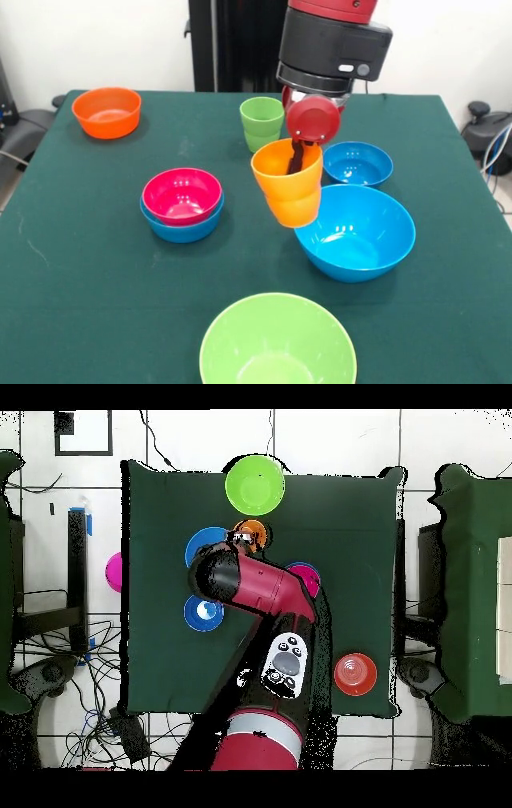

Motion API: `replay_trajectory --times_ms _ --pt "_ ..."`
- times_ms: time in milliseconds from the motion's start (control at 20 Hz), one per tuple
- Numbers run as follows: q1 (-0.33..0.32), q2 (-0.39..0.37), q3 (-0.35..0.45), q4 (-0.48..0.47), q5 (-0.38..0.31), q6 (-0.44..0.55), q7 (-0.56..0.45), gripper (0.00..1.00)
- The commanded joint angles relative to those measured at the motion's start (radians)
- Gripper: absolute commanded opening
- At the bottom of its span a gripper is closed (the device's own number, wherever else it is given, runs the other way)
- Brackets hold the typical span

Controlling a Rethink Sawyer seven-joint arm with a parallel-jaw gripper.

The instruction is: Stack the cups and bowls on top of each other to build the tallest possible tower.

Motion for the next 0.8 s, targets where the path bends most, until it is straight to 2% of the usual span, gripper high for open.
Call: replay_trajectory --times_ms 50,250,800 --pt "-0.045 0.005 0.119 0.089 -0.065 0.004 -0.046 0.0" --pt "-0.066 0.003 0.11 0.094 -0.095 0.004 -0.079 0.0" --pt "-0.082 0.022 0.098 0.076 -0.154 -0.016 -0.082 0.0"
